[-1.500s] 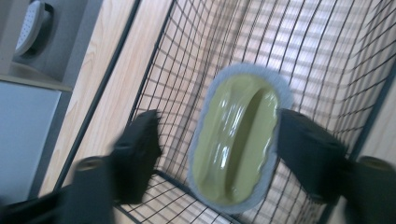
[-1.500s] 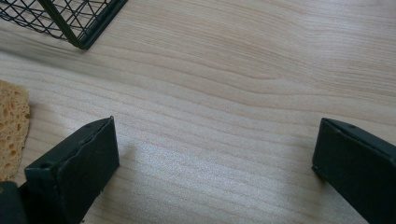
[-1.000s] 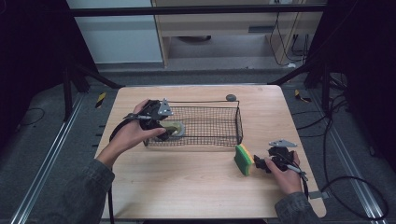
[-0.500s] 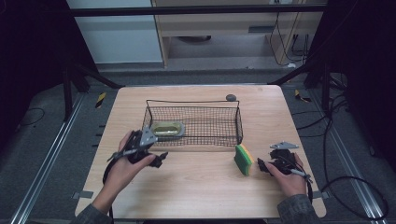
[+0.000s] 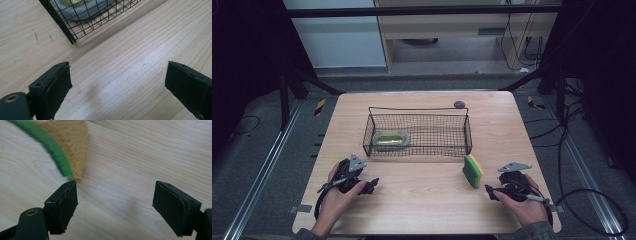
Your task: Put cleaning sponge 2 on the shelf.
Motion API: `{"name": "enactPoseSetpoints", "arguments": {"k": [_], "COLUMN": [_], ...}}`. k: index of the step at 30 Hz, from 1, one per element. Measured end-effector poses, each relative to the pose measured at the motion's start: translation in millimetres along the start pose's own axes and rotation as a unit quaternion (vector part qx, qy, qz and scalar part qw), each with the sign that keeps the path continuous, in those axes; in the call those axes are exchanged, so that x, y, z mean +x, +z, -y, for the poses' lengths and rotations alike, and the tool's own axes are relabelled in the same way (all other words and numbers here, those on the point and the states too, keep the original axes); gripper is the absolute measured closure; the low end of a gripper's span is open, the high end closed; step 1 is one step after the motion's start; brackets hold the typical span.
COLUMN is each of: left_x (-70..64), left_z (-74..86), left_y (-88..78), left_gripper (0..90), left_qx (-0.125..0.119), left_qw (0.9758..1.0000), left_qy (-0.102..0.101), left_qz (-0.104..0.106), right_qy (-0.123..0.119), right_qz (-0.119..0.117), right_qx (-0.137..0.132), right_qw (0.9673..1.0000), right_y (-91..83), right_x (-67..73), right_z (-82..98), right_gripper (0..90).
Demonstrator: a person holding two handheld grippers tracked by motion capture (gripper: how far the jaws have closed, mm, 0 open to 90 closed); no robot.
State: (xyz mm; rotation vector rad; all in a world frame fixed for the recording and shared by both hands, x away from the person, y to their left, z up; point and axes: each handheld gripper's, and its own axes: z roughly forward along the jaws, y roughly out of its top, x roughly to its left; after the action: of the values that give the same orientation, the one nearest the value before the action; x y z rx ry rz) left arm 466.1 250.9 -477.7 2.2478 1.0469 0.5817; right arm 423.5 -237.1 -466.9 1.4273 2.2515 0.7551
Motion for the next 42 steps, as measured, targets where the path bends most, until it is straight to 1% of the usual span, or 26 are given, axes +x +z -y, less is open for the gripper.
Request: {"name": "enactPoseSetpoints", "arguments": {"k": [4,7,9,10,12,14,15,17,20,22,24,25,29,30,32,33,36,42], "left_x": [0.3,-0.9,-0.1,0.5,2.3,2.3,2.0,2.2,4.3,6.1,6.9,7.1,8.8,9.2,9.6,9.6,9.9,10.2], "left_z": [3.1,5.0,5.4,6.0,7.8,8.7,8.8,8.7,9.0,10.3,12.6,13.2,15.7,16.4,16.4,16.3,16.1,15.8], "left_y": [6.3,9.7,12.4,14.4,17.9,19.9,20.7,21.7,23.8,25.7,27.0,27.3,28.9,29.2,29.3,29.4,29.5,29.9], "left_gripper": [5.7,5.4,5.4,5.1,4.7,4.8,4.7,3.5,2.2,0.0,0.0,0.0,0.0,0.0,0.0,0.0,0.0,0.0], "left_qx": [0.004,0.010,0.010,0.009,0.017,0.021,0.022,0.021,0.019,0.014,0.000,-0.004,-0.021,-0.025,-0.025,-0.025,-0.025,-0.025], "left_qw": [0.9998,0.9997,0.9995,0.9993,0.9989,0.9987,0.9988,0.9987,0.9985,0.9983,0.9982,0.9982,0.9979,0.9979,0.9979,0.9979,0.9980,0.9980], "left_qy": [-0.017,-0.018,-0.018,-0.024,-0.032,-0.033,-0.031,-0.032,-0.035,-0.036,-0.038,-0.037,-0.037,-0.035,-0.035,-0.036,-0.035,-0.035], "left_qz": [0.011,0.017,0.024,0.028,0.031,0.032,0.032,0.034,0.038,0.043,0.047,0.047,0.049,0.048,0.049,0.048,0.047,0.047], "right_qy": [-0.005,-0.009,-0.013,-0.017,-0.023,-0.030,-0.037,-0.041,-0.051,-0.051,-0.051,-0.059,-0.061,-0.065,-0.065,-0.069,-0.067,-0.077], "right_qz": [-0.007,-0.009,-0.007,-0.008,-0.004,-0.005,-0.007,-0.011,-0.008,-0.010,-0.013,-0.012,-0.011,-0.012,-0.010,-0.012,-0.014,-0.013], "right_qx": [0.013,0.020,0.025,0.027,0.034,0.045,0.048,0.052,0.063,0.072,0.085,0.093,0.104,0.106,0.109,0.109,0.115,0.119], "right_qw": [0.9999,0.9997,0.9996,0.9994,0.9991,0.9985,0.9981,0.9977,0.9967,0.9961,0.9950,0.9938,0.9927,0.9922,0.9918,0.9915,0.9910,0.9899], "right_y": [-4.3,-6.8,-9.0,-10.0,-11.3,-12.6,-13.2,-15.4,-18.3,-19.1,-18.2,-17.2,-16.5,-16.2,-15.1,-14.4,-11.6,-5.7], "right_x": [7.2,12.6,16.3,18.5,23.4,29.1,31.7,36.9,41.9,43.3,44.0,45.1,48.8,49.6,51.6,51.3,53.3,55.0], "right_z": [-1.8,-6.4,-11.9,-15.1,-21.4,-27.5,-30.8,-37.8,-48.1,-53.8,-58.9,-62.7,-70.5,-72.5,-76.8,-78.1,-83.8,-94.0], "right_gripper": [17.2,16.4,16.3,16.3,16.2,16.2,16.3,16.6,16.5,16.1,15.9,16.0,17.3,17.3,17.8,17.8,18.3,19.6]}}
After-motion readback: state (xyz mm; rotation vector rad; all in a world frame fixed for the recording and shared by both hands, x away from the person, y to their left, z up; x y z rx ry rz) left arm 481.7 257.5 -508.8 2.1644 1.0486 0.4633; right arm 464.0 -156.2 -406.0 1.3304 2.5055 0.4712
